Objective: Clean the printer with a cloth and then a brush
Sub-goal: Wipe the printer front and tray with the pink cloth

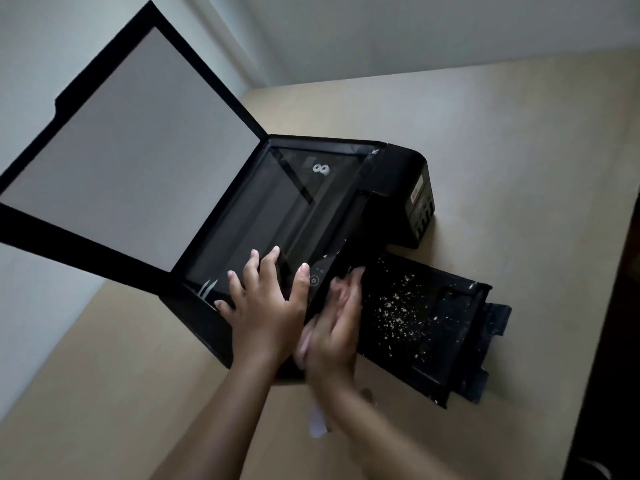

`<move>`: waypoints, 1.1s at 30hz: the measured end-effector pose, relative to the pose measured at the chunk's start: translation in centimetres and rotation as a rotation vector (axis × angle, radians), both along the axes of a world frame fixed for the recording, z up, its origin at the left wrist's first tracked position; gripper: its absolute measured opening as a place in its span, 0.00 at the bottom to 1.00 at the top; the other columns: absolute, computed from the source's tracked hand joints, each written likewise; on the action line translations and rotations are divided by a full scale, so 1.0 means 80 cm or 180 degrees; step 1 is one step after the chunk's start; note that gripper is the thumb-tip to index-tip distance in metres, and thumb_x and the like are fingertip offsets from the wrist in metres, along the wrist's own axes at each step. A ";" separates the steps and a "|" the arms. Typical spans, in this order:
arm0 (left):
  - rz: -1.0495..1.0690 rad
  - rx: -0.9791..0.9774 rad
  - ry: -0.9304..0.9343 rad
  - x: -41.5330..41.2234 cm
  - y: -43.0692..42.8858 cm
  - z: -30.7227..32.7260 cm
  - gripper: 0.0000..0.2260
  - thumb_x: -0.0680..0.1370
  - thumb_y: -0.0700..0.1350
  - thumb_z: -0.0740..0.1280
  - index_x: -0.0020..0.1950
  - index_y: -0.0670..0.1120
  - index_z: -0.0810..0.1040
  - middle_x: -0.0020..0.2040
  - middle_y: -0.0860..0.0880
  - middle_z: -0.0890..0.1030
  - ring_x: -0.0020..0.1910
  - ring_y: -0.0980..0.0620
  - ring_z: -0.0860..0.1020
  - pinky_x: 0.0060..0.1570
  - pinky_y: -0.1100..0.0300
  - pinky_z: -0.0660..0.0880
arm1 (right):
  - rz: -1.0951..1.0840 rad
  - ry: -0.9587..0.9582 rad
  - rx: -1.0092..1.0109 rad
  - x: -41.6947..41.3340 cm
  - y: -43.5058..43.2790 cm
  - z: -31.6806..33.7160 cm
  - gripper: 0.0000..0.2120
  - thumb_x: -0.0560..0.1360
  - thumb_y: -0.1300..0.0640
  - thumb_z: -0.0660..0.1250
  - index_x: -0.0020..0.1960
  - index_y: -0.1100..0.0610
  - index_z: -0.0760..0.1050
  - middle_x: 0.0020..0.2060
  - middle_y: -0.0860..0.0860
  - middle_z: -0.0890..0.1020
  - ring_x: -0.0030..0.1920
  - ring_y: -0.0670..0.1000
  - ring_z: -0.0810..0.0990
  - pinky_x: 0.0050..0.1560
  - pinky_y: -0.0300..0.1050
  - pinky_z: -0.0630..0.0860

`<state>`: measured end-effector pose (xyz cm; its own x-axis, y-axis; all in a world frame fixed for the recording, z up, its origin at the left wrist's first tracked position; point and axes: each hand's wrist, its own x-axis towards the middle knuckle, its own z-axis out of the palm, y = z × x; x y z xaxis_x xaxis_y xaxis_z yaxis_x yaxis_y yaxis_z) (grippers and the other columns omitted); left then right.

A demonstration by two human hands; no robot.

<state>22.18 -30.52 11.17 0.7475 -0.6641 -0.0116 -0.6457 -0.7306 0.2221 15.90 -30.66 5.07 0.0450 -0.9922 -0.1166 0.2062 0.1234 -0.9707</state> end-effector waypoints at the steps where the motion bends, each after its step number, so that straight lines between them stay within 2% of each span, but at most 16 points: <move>1: 0.0003 0.0012 -0.0009 0.001 -0.001 0.000 0.30 0.75 0.69 0.51 0.75 0.61 0.59 0.80 0.54 0.53 0.79 0.45 0.45 0.71 0.34 0.42 | -0.0084 -0.0278 0.0269 0.004 -0.034 0.004 0.22 0.83 0.53 0.55 0.76 0.52 0.58 0.60 0.53 0.75 0.52 0.39 0.82 0.54 0.29 0.74; 3: 0.0016 0.0024 0.0006 0.002 -0.003 0.000 0.29 0.75 0.69 0.51 0.75 0.61 0.59 0.80 0.54 0.52 0.79 0.45 0.44 0.71 0.34 0.42 | -0.0263 -0.0719 0.0315 0.005 -0.081 0.010 0.19 0.84 0.59 0.54 0.74 0.60 0.60 0.59 0.44 0.73 0.54 0.32 0.78 0.51 0.20 0.67; 5: 0.0015 0.0040 -0.0003 0.003 -0.002 -0.001 0.29 0.76 0.69 0.51 0.75 0.61 0.58 0.80 0.54 0.52 0.79 0.45 0.44 0.71 0.34 0.42 | -0.0197 -0.0662 0.0379 0.006 -0.073 0.012 0.18 0.84 0.62 0.53 0.73 0.59 0.59 0.55 0.38 0.71 0.46 0.27 0.78 0.44 0.18 0.68; 7: 0.0006 0.0039 -0.0026 0.003 -0.002 -0.002 0.29 0.75 0.69 0.51 0.75 0.61 0.59 0.80 0.54 0.52 0.79 0.45 0.44 0.71 0.33 0.42 | -0.0017 -0.0584 0.0255 0.006 -0.024 0.005 0.21 0.84 0.59 0.53 0.76 0.55 0.56 0.55 0.43 0.73 0.43 0.31 0.80 0.41 0.22 0.72; 8: 0.0001 0.0027 -0.0025 0.003 -0.001 -0.002 0.29 0.76 0.69 0.51 0.75 0.61 0.59 0.80 0.54 0.52 0.79 0.45 0.44 0.71 0.33 0.42 | 0.0128 -0.0669 0.0143 0.004 0.004 0.004 0.23 0.84 0.57 0.52 0.78 0.55 0.53 0.61 0.48 0.74 0.48 0.35 0.81 0.45 0.26 0.74; 10: -0.0013 -0.0004 0.0010 0.004 -0.007 -0.002 0.28 0.76 0.68 0.52 0.75 0.61 0.59 0.80 0.54 0.53 0.79 0.45 0.44 0.71 0.34 0.42 | 0.0320 -0.0877 -0.0145 0.003 0.033 -0.004 0.26 0.83 0.57 0.52 0.79 0.56 0.48 0.76 0.51 0.61 0.71 0.41 0.69 0.65 0.33 0.67; 11: -0.0004 -0.0018 0.0027 0.003 -0.008 -0.002 0.28 0.76 0.68 0.52 0.75 0.61 0.59 0.80 0.54 0.53 0.79 0.45 0.44 0.71 0.34 0.41 | 0.0340 -0.0799 -0.0299 0.007 0.029 -0.010 0.27 0.82 0.54 0.53 0.79 0.53 0.48 0.78 0.54 0.58 0.75 0.44 0.63 0.70 0.38 0.64; 14: 0.0009 -0.0027 0.0026 0.004 -0.010 -0.002 0.28 0.76 0.68 0.52 0.75 0.61 0.59 0.80 0.55 0.53 0.79 0.46 0.44 0.72 0.34 0.42 | -0.0087 -0.0380 0.0314 0.034 -0.040 -0.026 0.28 0.78 0.33 0.54 0.75 0.34 0.52 0.71 0.70 0.65 0.69 0.72 0.66 0.67 0.72 0.64; 15: 0.0018 -0.0015 0.0026 0.004 -0.010 -0.002 0.28 0.76 0.68 0.52 0.75 0.61 0.59 0.80 0.55 0.53 0.79 0.46 0.44 0.72 0.35 0.42 | -0.0166 -0.0324 0.0607 0.042 -0.067 -0.036 0.29 0.75 0.29 0.54 0.74 0.32 0.54 0.69 0.70 0.68 0.66 0.76 0.68 0.63 0.76 0.63; 17: 0.0013 0.0004 0.0014 0.005 -0.011 -0.003 0.28 0.76 0.68 0.52 0.75 0.61 0.59 0.80 0.55 0.52 0.79 0.46 0.44 0.72 0.34 0.41 | -0.0136 -0.0571 0.0713 0.042 -0.095 -0.041 0.28 0.77 0.31 0.54 0.75 0.35 0.54 0.70 0.65 0.69 0.68 0.71 0.69 0.66 0.74 0.65; 20: 0.0001 0.0005 0.0016 0.005 -0.011 -0.001 0.28 0.76 0.68 0.52 0.75 0.61 0.59 0.80 0.55 0.52 0.79 0.46 0.44 0.72 0.34 0.41 | 0.0124 -0.0850 0.0160 0.022 -0.025 -0.016 0.27 0.83 0.48 0.52 0.79 0.48 0.49 0.79 0.49 0.55 0.76 0.51 0.62 0.75 0.53 0.61; 22: -0.0026 0.0011 0.0045 0.004 -0.012 -0.001 0.28 0.76 0.68 0.52 0.75 0.61 0.59 0.80 0.54 0.52 0.79 0.45 0.43 0.71 0.34 0.41 | 0.0285 -0.0978 -0.0394 0.010 0.031 -0.012 0.26 0.83 0.53 0.51 0.78 0.47 0.48 0.79 0.47 0.49 0.78 0.54 0.56 0.76 0.52 0.60; 25: -0.0020 0.0048 0.0041 0.004 -0.011 0.000 0.29 0.76 0.69 0.51 0.75 0.60 0.58 0.80 0.54 0.52 0.79 0.45 0.43 0.71 0.33 0.41 | 0.0188 -0.0602 -0.0690 0.015 -0.001 -0.022 0.23 0.83 0.50 0.50 0.76 0.40 0.49 0.79 0.50 0.52 0.78 0.52 0.55 0.76 0.47 0.58; 28: -0.0021 0.0082 0.0014 0.005 -0.011 -0.001 0.28 0.77 0.68 0.51 0.75 0.60 0.58 0.80 0.54 0.51 0.79 0.45 0.43 0.71 0.33 0.41 | -0.0040 -0.0532 -0.0079 0.027 -0.096 -0.026 0.27 0.80 0.36 0.52 0.76 0.37 0.50 0.77 0.46 0.61 0.67 0.72 0.70 0.64 0.73 0.68; 30: -0.0016 0.0094 0.0024 0.006 -0.012 -0.001 0.28 0.77 0.69 0.50 0.75 0.61 0.58 0.80 0.54 0.51 0.79 0.45 0.43 0.71 0.33 0.41 | -0.0060 -0.0660 -0.0052 0.030 -0.117 -0.031 0.28 0.79 0.34 0.53 0.76 0.39 0.52 0.74 0.44 0.65 0.59 0.78 0.73 0.55 0.79 0.70; 33: -0.0007 0.0115 0.0032 0.008 -0.013 -0.002 0.28 0.77 0.68 0.51 0.75 0.60 0.57 0.80 0.54 0.51 0.78 0.44 0.43 0.71 0.33 0.40 | 0.0006 -0.0853 0.0032 0.025 -0.067 -0.018 0.28 0.81 0.40 0.53 0.78 0.43 0.50 0.74 0.42 0.65 0.50 0.75 0.79 0.43 0.64 0.80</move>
